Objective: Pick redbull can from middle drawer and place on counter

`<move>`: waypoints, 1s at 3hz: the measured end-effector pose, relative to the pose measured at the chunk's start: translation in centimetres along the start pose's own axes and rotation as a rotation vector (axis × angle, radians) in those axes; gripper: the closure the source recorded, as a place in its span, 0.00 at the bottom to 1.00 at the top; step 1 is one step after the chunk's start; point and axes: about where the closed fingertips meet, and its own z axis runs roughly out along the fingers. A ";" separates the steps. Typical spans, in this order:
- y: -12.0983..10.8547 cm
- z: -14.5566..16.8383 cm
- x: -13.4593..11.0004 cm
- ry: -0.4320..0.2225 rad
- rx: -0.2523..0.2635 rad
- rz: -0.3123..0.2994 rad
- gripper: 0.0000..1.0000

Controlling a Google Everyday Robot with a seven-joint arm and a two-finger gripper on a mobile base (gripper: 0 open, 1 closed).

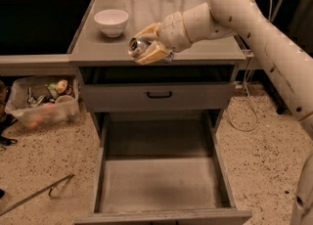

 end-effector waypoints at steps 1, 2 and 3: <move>0.0 0.0 0.0 0.000 0.000 0.000 1.00; -2.5 -0.9 -0.8 0.009 0.015 -0.051 1.00; -5.8 -0.5 -1.8 0.062 -0.031 -0.144 1.00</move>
Offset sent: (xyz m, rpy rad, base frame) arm 0.0561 -0.0126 0.0825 -0.0359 -0.1843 0.0157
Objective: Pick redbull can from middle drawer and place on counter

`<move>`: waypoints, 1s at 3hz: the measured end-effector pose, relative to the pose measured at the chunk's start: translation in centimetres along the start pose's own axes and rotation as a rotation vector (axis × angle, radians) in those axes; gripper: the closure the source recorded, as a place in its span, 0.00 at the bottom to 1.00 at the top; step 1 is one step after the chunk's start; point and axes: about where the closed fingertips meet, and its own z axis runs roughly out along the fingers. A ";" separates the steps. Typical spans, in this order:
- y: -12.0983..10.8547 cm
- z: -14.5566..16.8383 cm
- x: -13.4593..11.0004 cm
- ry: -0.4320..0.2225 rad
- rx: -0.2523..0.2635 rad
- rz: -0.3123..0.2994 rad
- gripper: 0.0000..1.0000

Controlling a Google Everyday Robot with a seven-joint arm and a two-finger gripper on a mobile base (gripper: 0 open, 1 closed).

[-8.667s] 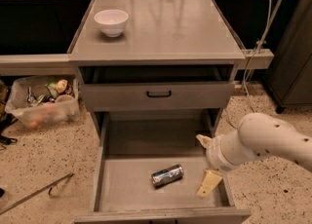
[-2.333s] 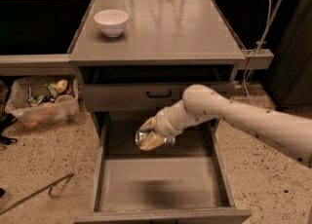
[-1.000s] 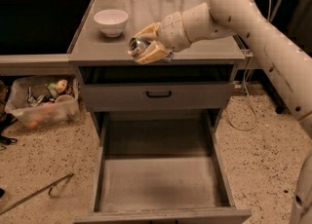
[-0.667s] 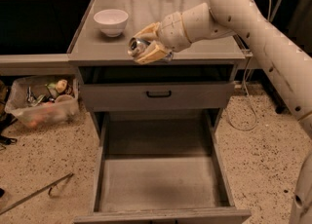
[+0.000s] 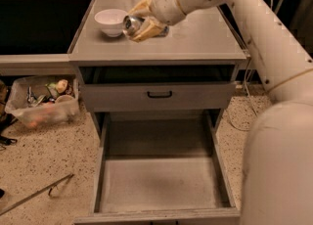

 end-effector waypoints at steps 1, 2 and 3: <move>-3.8 -0.6 1.1 0.073 0.022 -0.079 1.00; -7.9 -3.8 3.3 0.134 0.150 -0.143 1.00; -9.8 -6.4 6.5 0.101 0.286 -0.078 1.00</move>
Offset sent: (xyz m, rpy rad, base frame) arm 0.1472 -0.0989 0.1138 -0.0134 -0.4172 -0.2334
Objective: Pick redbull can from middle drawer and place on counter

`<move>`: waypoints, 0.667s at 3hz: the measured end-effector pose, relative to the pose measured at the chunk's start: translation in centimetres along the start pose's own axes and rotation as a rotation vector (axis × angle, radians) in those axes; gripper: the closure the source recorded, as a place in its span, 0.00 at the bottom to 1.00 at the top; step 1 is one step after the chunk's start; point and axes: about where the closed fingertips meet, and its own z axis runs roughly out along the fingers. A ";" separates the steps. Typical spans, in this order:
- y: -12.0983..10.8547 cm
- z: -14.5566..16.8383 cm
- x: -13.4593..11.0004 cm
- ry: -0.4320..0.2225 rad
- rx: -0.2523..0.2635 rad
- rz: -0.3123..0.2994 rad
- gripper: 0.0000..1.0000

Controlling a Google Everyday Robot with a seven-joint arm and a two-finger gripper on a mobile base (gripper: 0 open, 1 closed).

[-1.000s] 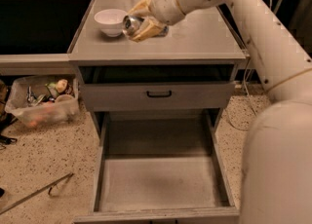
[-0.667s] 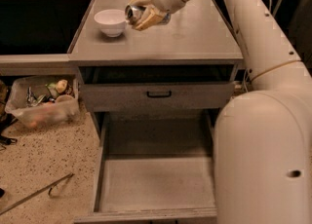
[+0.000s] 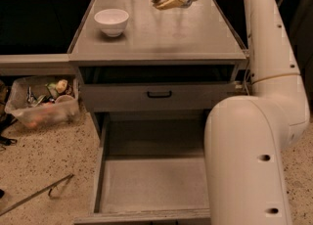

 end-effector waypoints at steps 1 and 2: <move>1.1 0.3 2.5 -0.039 0.010 0.102 1.00; 3.2 1.3 3.9 -0.075 -0.028 0.177 1.00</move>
Offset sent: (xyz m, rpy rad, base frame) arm 0.0630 -0.0440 -0.0509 0.1562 0.2617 0.0240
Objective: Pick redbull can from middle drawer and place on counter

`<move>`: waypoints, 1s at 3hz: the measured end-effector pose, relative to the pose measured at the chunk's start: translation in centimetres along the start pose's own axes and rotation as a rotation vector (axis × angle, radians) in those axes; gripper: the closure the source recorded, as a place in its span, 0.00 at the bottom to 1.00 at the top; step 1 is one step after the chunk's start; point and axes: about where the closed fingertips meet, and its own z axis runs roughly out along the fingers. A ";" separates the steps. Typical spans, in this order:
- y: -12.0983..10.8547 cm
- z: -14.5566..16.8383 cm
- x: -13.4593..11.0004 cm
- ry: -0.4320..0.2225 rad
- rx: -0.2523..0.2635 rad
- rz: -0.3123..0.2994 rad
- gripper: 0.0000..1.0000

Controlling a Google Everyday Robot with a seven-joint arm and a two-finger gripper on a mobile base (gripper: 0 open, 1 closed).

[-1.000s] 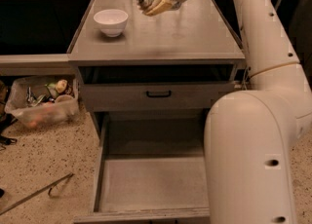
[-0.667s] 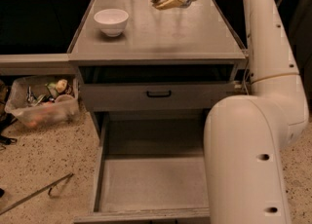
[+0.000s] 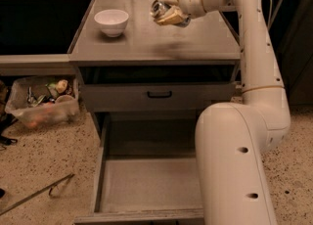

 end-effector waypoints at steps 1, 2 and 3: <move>2.5 1.4 1.2 -0.011 -0.080 0.067 1.00; 4.7 2.3 2.3 0.011 -0.156 0.107 1.00; 6.4 2.9 3.3 0.067 -0.226 0.132 1.00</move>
Offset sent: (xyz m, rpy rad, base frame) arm 0.0292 -0.0138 -0.0535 -0.0990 0.2666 0.0855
